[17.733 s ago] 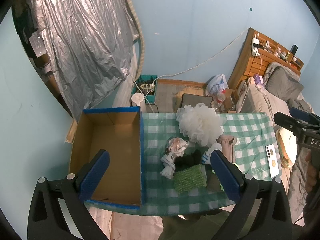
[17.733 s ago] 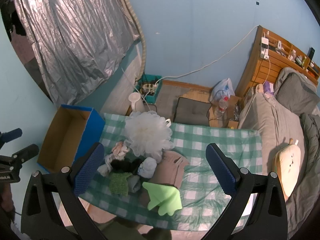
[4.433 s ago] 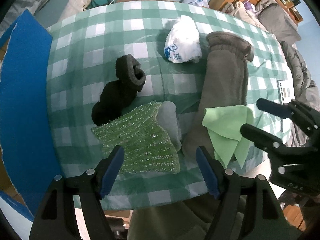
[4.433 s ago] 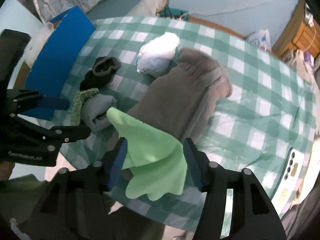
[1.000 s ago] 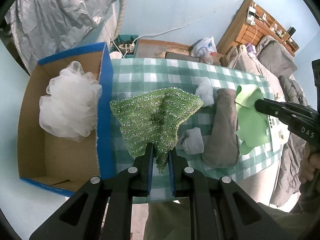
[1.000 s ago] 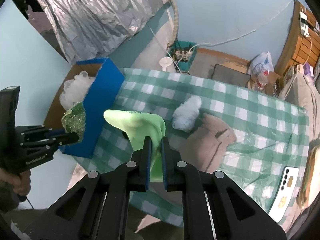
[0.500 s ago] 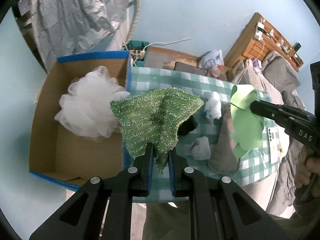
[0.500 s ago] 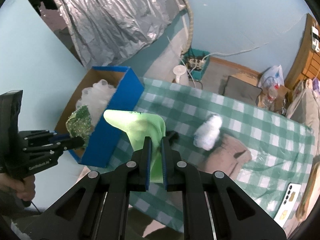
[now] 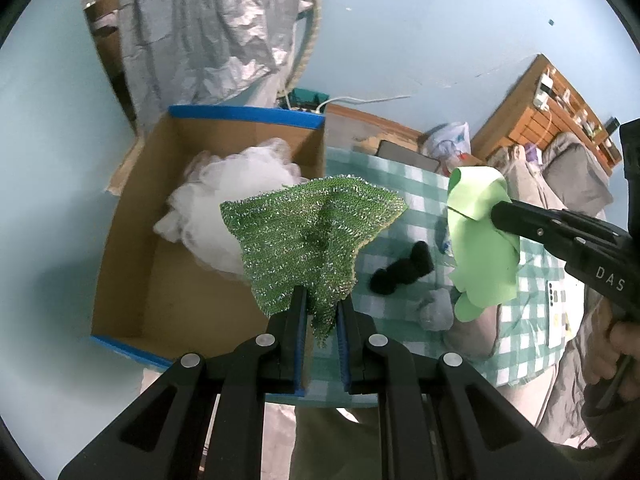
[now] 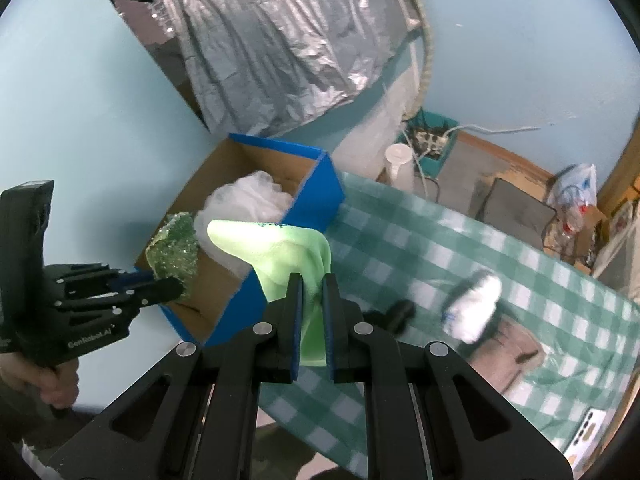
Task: Organize soft objects
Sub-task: 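Lift both cloths and carry them toward the cardboard box, then lower both cloths into the box and open both grippers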
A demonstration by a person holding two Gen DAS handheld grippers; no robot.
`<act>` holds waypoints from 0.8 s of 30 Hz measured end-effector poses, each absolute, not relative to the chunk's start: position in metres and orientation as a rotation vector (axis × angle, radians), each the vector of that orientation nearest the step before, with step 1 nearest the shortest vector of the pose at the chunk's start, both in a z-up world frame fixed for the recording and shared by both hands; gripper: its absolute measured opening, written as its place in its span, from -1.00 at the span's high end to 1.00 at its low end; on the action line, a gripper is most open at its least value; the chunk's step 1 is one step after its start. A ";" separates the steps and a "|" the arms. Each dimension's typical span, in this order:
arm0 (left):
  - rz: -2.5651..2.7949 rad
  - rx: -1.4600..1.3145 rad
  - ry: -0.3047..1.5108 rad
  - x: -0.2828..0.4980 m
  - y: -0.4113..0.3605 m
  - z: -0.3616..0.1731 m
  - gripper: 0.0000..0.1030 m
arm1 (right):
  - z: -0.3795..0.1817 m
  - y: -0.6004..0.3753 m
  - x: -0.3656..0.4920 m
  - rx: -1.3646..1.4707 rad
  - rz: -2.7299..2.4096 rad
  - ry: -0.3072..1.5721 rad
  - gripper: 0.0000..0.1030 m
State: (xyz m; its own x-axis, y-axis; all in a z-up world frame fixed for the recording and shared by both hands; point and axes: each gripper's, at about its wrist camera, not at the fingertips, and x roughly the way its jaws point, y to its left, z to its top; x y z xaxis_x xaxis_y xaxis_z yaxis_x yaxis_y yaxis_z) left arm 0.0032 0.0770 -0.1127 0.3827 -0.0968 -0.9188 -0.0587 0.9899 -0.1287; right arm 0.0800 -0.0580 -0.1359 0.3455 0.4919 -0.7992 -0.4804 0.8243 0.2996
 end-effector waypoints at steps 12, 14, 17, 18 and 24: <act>0.056 -0.201 1.175 0.001 0.132 -0.119 0.74 | -0.133 0.014 0.090 -0.037 0.725 1.035 0.82; 0.069 -0.205 1.180 0.000 0.141 -0.123 0.74 | -0.135 0.029 0.090 -0.048 0.742 1.037 0.82; 0.080 -0.208 1.183 0.000 0.152 -0.128 0.73 | -0.140 0.048 0.089 -0.066 0.765 1.045 0.82; 0.084 -0.209 1.186 0.000 0.157 -0.130 0.73 | -0.142 0.054 0.088 -0.072 0.771 1.047 0.82; 0.097 -0.230 1.204 0.001 0.178 -0.143 0.74 | -0.157 0.084 0.084 -0.103 0.794 1.084 0.82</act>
